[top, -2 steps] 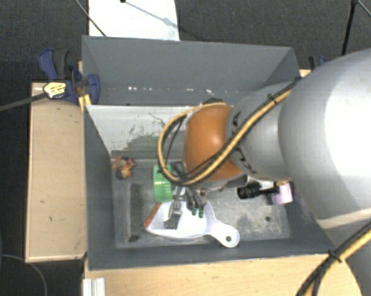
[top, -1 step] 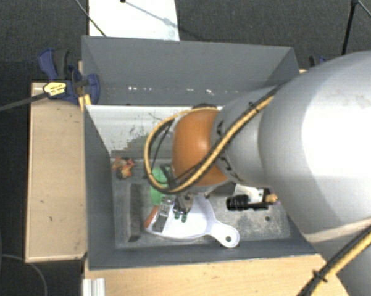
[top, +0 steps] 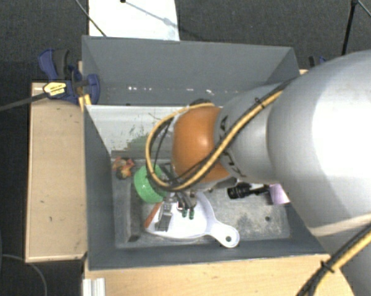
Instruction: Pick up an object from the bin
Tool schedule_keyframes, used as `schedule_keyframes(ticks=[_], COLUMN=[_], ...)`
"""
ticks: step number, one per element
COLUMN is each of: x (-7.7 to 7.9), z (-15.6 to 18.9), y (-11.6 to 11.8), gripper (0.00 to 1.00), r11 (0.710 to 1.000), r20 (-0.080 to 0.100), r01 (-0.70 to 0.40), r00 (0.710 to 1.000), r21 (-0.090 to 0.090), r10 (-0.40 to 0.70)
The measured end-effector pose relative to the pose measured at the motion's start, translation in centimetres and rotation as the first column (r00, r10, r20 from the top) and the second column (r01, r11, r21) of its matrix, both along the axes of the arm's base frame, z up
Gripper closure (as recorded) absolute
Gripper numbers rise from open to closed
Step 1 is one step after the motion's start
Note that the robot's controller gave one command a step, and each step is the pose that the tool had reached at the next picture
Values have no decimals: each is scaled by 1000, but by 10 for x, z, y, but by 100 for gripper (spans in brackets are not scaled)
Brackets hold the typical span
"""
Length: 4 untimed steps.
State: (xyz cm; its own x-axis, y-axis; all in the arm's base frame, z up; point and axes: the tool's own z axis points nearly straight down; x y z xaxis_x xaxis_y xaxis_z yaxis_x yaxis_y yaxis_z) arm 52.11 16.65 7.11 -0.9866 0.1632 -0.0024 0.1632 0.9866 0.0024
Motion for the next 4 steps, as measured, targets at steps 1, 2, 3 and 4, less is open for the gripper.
schedule_keyframes(ticks=[1,2,3,4], x=[46,65,48,48], z=[6,15,0,0], y=[-25,-35,-23,-23], gripper=[0,0,100,100], r11=[1000,991,984,984], r20=[-1,1,-1,-1], r01=[15,-136,180,180], r00=[1000,991,984,984], r21=[-1,-2,0,0], r10=[-15,136,-180,-180])
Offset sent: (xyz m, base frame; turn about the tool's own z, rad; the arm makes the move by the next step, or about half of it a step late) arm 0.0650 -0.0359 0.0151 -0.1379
